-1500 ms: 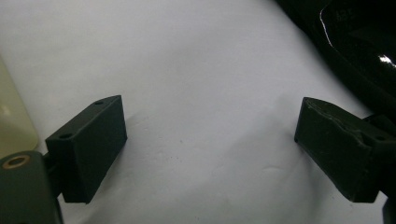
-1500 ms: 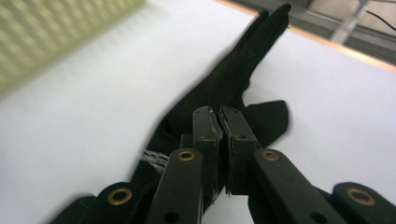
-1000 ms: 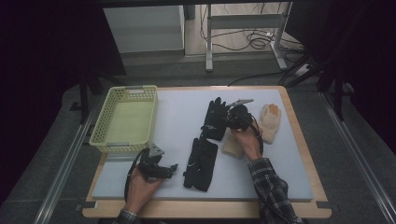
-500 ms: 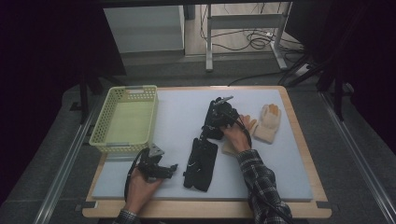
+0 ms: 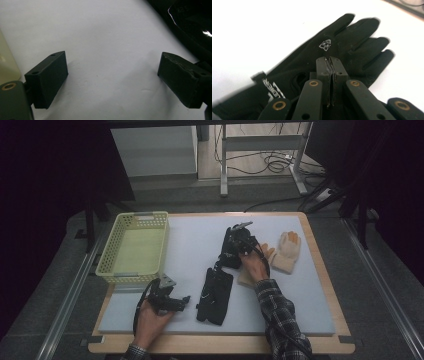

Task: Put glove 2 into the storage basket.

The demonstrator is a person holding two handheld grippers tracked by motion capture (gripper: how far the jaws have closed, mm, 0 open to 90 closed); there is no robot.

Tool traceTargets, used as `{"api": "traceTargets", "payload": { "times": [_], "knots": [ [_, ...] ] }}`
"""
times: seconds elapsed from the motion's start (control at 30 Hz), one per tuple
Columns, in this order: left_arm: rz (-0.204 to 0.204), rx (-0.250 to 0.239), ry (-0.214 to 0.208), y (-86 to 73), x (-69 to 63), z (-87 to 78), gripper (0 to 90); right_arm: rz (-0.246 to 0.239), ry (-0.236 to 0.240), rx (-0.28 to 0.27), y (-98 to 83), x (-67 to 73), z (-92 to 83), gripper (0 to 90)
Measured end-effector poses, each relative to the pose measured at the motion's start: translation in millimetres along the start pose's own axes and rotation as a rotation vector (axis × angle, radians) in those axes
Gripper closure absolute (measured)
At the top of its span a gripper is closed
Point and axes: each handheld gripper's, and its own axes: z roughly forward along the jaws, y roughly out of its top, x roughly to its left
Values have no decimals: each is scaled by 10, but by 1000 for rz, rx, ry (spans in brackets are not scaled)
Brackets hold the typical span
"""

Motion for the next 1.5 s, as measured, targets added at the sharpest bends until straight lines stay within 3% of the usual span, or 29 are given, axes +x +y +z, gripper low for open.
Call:
{"api": "traceTargets", "payload": {
  "times": [0.2,0.43,0.67,0.97,1.27,1.5],
  "knots": [
    [2,2,1,0,1,-1,94,37,27,-58,33,-113,-259,865],
    [3,2,2,0,0,-1,94,38,72,-122,32,-17,-628,865],
    [-3,-4,2,-1,-5,2,94,51,126,-150,-129,243,-945,864],
    [-2,-6,3,-1,-6,3,94,114,185,-169,-389,685,-1217,864],
    [-9,-10,3,-2,-10,5,94,171,183,-175,-581,1013,-1344,862],
    [-8,-10,4,-2,-10,5,94,202,183,-179,-742,1242,-1303,861]
  ]
}}
